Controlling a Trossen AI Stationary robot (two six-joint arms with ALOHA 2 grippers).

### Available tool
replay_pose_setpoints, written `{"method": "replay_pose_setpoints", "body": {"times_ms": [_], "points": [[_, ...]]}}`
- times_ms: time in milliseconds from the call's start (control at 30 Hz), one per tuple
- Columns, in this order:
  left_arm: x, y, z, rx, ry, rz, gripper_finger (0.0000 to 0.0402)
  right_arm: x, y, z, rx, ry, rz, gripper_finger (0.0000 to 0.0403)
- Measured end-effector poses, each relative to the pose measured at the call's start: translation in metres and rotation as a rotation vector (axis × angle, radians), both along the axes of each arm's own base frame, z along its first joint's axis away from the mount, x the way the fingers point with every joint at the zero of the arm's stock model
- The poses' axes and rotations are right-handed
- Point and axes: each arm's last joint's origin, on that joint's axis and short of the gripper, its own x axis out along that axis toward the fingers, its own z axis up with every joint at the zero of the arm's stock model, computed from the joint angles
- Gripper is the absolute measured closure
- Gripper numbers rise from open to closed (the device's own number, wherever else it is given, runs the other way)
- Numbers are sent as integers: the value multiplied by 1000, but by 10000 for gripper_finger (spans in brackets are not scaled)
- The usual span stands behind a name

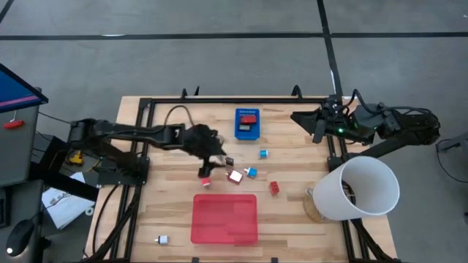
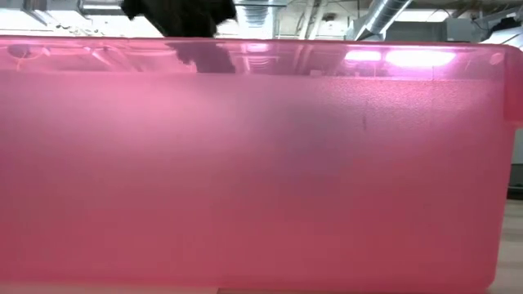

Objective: Pick & Place Office items
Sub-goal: Put the black digital clock into the blue bin

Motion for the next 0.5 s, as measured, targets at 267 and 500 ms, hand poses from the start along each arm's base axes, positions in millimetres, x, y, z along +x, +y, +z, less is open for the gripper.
{"method": "replay_pose_setpoints", "body": {"times_ms": [267,500], "points": [[18,28,-44,-48,124,7,234,1,1,2,23,-25,5,280],[27,36,-54,-4,87,-42,218,7,4,-1,28,-13,12,280]]}}
